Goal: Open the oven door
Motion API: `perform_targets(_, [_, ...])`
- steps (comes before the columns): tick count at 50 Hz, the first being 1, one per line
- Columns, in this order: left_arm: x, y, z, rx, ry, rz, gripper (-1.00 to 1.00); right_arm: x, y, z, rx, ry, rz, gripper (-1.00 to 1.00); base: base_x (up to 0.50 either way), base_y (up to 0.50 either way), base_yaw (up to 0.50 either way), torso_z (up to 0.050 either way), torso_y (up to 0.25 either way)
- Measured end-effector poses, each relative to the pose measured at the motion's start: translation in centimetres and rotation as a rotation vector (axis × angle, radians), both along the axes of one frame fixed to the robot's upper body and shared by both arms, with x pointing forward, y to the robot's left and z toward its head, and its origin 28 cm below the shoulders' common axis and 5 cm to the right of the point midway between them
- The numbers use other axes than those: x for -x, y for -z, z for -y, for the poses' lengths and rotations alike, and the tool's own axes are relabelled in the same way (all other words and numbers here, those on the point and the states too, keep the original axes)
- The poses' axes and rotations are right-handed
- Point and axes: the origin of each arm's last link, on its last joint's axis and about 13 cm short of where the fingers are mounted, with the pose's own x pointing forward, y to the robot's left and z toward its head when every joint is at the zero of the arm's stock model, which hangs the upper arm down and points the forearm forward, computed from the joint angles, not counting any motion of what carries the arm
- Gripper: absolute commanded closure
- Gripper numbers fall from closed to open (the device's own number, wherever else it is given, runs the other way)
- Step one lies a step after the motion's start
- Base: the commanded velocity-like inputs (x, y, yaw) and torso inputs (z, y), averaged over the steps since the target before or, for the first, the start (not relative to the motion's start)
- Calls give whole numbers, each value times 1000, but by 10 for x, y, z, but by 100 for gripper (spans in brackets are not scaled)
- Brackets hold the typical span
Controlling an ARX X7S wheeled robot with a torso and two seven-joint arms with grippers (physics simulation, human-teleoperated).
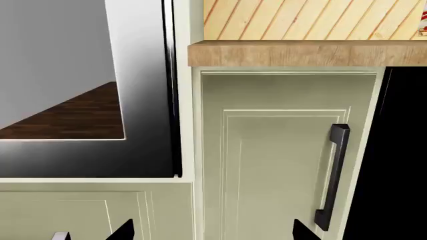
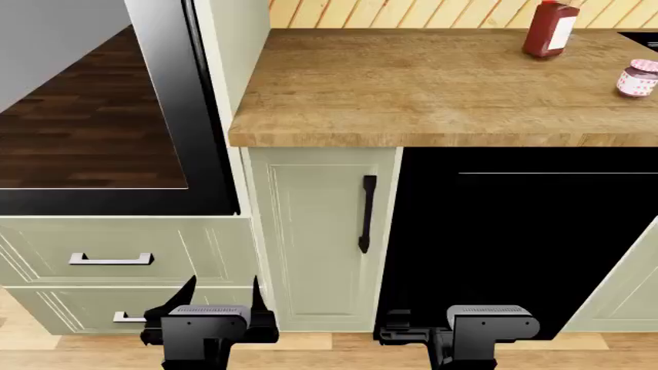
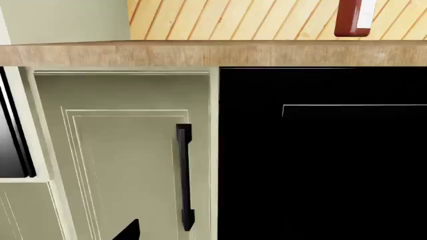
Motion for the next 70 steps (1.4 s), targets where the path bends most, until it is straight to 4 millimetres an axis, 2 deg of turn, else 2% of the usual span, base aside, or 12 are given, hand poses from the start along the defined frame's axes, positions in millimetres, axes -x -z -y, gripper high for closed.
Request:
perform_targets(16, [3,-3,5,-22,25,10,-100,-8,-5,2,43,-13,22,-100,0,0,2,0,0])
perform_targets(59, [2,6,7,-53,37,24,-100,-13,-6,3,108,-44,48,-100,0,0,500,0,0])
perform_targets(70, [1,8,8,-56,40,19,-100,-11,-6,0,142,-94,59,-100,185,32,0,0,0])
